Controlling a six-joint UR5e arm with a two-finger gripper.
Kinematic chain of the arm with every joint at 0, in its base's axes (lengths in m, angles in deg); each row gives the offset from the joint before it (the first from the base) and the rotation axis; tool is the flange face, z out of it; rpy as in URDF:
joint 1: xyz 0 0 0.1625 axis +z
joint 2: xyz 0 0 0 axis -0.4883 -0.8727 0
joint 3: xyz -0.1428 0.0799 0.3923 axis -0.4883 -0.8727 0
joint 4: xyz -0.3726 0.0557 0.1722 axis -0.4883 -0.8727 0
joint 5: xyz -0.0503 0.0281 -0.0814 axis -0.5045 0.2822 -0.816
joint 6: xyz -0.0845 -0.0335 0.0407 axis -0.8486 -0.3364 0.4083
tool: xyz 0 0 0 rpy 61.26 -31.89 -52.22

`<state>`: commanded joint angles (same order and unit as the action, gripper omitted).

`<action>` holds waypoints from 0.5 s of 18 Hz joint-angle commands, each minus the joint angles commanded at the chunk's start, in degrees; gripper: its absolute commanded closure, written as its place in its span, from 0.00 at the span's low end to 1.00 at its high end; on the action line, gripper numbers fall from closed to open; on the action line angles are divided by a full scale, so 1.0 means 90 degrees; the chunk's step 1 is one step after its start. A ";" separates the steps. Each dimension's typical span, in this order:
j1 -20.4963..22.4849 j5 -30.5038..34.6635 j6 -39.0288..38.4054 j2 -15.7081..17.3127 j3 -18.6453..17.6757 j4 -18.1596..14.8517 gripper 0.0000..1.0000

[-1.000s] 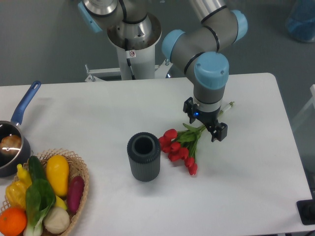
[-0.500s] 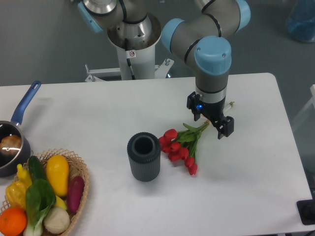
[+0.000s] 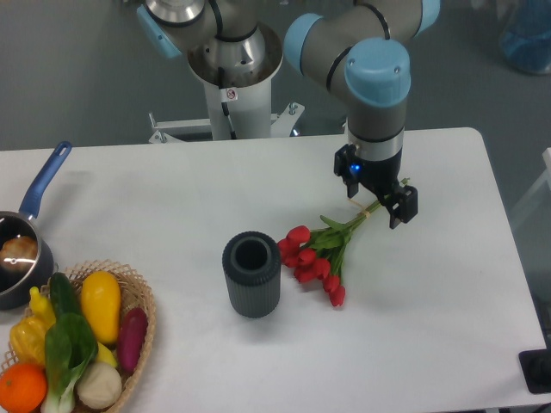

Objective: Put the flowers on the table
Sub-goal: 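Raise the open gripper up away from the tulips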

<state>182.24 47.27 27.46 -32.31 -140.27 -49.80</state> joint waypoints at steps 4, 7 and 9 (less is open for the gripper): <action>0.0069 -0.0020 0.0393 0.0107 0.0019 -0.0020 0.00; 0.0011 -0.0088 0.0383 0.0166 0.0077 0.0039 0.00; -0.0058 -0.0253 0.0383 0.0234 0.0262 0.0029 0.00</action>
<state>181.72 44.99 30.91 -30.20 -137.91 -49.54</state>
